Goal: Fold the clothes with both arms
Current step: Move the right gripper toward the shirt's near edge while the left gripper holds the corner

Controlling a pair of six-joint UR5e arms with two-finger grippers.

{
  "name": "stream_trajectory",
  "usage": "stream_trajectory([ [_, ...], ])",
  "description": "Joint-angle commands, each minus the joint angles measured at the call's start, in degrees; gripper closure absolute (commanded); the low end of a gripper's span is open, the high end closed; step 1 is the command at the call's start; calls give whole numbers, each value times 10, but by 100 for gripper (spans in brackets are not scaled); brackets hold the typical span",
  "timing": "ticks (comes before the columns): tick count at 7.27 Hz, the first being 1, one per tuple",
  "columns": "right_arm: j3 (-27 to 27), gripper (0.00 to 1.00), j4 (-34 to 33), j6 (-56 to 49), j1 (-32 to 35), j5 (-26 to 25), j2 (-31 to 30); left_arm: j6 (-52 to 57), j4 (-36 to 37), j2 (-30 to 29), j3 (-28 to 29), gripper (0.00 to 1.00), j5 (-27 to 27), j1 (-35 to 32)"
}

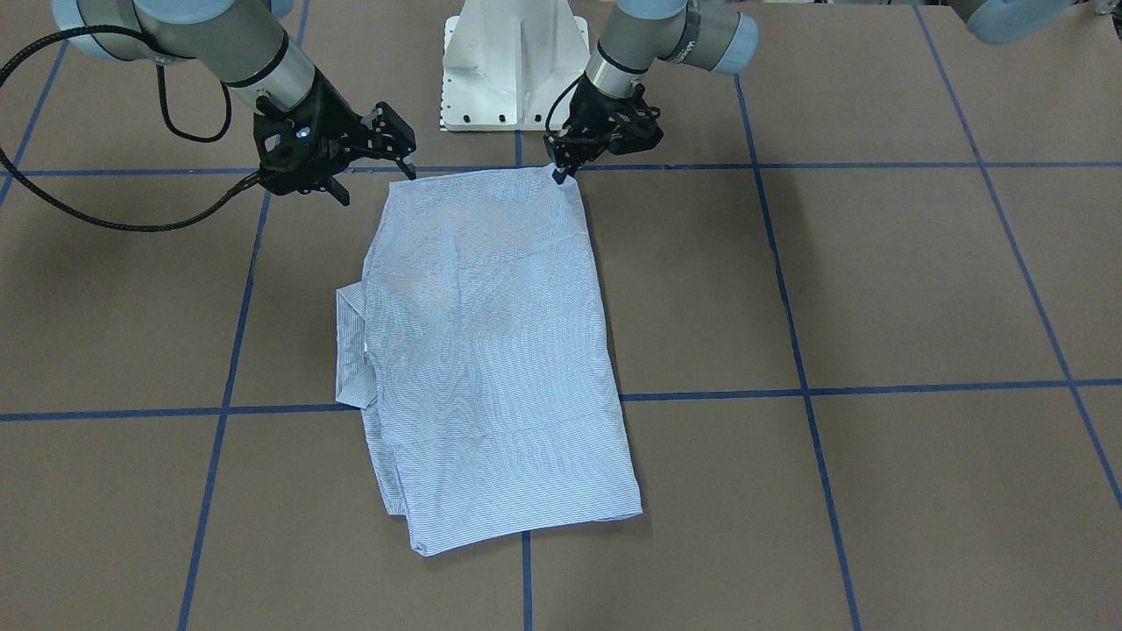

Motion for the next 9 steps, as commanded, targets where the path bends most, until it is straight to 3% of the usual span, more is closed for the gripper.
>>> stream_trajectory([
  [1, 0, 0, 0, 125, -12, -14, 7, 1, 0, -1, -13, 100, -2, -5],
  [4, -14, 0, -7, 286, -105, -115, 12, 1, 0, -2, -15, 100, -2, -10],
  [7, -23, 0, -120, 316, -150, -161, 38, 1, 0, -9, -15, 100, -3, -9],
  [9, -82, 0, -124, 316, -160, -174, 73, 1, 0, -13, -15, 100, -3, -9],
])
